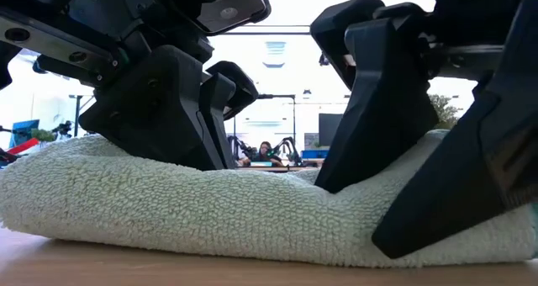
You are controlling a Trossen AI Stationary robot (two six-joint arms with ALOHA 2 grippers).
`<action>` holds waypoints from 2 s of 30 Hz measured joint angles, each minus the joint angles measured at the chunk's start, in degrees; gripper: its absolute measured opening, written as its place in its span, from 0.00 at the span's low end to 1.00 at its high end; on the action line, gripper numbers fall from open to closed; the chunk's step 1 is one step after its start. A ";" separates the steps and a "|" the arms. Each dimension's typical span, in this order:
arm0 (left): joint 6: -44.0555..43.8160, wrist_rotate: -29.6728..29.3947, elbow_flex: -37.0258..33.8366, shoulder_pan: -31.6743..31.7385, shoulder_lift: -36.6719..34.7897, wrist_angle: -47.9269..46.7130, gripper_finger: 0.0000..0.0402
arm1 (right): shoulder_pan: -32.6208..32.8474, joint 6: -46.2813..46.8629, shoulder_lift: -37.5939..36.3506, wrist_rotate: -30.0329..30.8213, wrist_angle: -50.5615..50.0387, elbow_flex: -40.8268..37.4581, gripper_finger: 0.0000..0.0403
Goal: Roll microfiber towels into tight, uniform cylinder then place into a basket
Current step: Roll the green towel
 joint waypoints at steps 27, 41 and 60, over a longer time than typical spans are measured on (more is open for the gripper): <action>0.00 0.00 0.00 0.00 0.00 0.00 0.00 | 6.28 -5.93 -0.24 19.69 -17.52 9.36 0.02; 0.04 0.00 0.00 -0.10 0.00 0.11 0.00 | -1.92 -10.25 0.76 7.80 -9.81 6.28 0.02; -0.02 -1.60 -0.05 -0.11 -0.73 0.12 0.00 | -4.02 -8.66 0.58 0.53 0.03 -0.39 0.02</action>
